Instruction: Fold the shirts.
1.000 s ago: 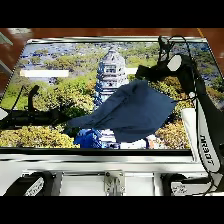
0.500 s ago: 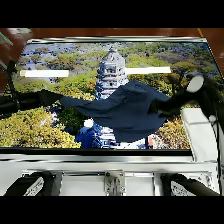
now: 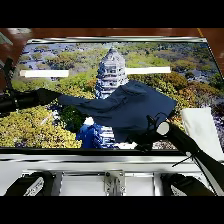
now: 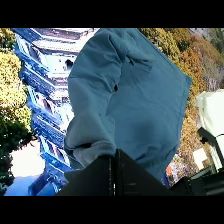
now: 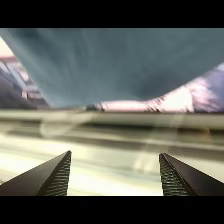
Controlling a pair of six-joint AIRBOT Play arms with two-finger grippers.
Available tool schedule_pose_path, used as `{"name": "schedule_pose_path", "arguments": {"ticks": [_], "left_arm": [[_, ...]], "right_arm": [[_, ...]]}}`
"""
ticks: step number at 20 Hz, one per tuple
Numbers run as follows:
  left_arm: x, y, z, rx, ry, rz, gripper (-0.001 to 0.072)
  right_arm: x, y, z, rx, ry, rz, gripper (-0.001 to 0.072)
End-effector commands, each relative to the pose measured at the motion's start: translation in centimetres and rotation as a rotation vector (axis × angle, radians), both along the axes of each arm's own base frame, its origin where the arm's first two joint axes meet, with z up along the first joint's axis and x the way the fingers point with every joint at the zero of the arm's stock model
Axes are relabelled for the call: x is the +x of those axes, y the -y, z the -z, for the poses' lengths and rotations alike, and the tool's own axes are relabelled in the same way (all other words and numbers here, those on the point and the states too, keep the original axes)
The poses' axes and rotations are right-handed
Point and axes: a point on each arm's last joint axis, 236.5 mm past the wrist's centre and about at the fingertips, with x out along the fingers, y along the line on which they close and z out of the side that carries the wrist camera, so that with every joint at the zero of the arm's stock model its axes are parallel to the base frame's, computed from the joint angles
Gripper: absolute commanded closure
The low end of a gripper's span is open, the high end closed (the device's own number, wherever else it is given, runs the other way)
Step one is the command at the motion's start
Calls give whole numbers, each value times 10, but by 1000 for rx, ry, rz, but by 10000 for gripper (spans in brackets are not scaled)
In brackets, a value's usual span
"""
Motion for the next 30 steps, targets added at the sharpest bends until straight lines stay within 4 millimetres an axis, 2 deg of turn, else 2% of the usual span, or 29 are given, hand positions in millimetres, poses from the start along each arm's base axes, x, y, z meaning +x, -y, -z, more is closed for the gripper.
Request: {"name": "schedule_pose_path", "arguments": {"ticks": [1,4,8,9,10,11,12,13,14,15,17,18,19,21,22,23,24,25,26,27,28,29,30], "left_arm": [[0,-1,0,18,18,11,671],[1,-1,0,30,31,21,671],[1,-1,0,30,32,20,671],[1,-1,0,30,32,20,671],[1,-1,0,30,33,20,671],[1,-1,0,30,34,18,671],[2,-1,-1,31,36,16,671],[2,-2,-1,39,46,21,671],[2,-2,-1,49,58,28,671],[4,-3,-2,56,68,27,671],[9,-11,-5,61,84,1,671],[12,-17,-11,63,97,-15,671],[14,-21,-27,48,120,-30,671],[15,-27,-88,28,253,-43,671],[14,-34,-129,44,353,-65,671],[10,-43,-178,69,473,-103,671],[1,-52,-229,96,602,-146,671],[-14,-58,-276,122,721,-188,671],[-36,-63,-322,148,845,-232,671],[-58,-65,-359,168,952,-272,671],[-82,-65,-390,180,1045,-306,671],[-106,-63,-416,187,1132,-340,671],[-127,-61,-433,189,1196,-365,671]], "right_arm": [[11,-28,19,10,29,137,43],[29,-39,26,34,66,223,43],[48,-39,30,41,100,313,47],[52,-38,30,41,102,334,91],[53,-37,31,40,100,351,178],[55,-37,32,38,95,367,229],[54,-37,33,39,83,380,341],[54,-37,32,41,78,383,544],[52,-40,29,51,68,379,651],[51,-43,23,60,79,348,649],[54,-49,-4,85,170,226,650],[58,-52,-28,99,240,158,650],[63,-52,-56,106,329,96,650],[85,-44,-143,102,620,-19,651],[96,-33,-205,79,834,-80,651],[103,-14,-270,32,1043,-97,651],[106,17,-346,-24,1249,-34,650],[100,54,-417,-53,1402,87,651],[83,93,-486,-72,1548,221,651],[61,122,-537,-77,1659,309,651],[37,141,-574,-67,1737,368,651],[19,153,-594,-55,1770,400,651],[7,158,-604,-42,1774,412,651]]}}
